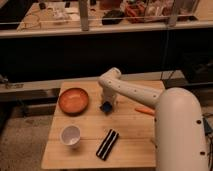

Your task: Wipe the white sponge on the table

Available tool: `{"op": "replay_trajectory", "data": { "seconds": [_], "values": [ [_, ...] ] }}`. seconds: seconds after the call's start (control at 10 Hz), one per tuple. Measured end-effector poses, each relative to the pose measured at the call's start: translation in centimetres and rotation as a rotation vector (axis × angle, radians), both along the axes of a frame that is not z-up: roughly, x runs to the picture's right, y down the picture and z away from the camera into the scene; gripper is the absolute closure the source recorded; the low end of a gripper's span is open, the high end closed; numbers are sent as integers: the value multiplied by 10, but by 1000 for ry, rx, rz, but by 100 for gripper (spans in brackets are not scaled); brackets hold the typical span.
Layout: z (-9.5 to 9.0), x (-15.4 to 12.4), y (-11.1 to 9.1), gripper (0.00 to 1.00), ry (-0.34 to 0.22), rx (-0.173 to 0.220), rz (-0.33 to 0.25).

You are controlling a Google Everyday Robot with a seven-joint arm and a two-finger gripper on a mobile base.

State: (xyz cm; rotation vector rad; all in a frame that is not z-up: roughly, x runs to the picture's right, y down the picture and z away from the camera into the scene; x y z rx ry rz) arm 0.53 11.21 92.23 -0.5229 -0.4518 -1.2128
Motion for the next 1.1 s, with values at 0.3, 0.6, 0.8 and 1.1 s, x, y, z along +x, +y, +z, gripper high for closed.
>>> {"op": "replay_trajectory", "data": {
  "seconds": [0.3,0.6,0.8,1.1],
  "values": [
    [-20,-21,14,59,-50,-20,-36],
    [-38,-3,40,59,-33,-54,-17],
    [-46,21,54,59,5,-67,25],
    [-61,53,61,59,77,-50,83]
  ]
}}
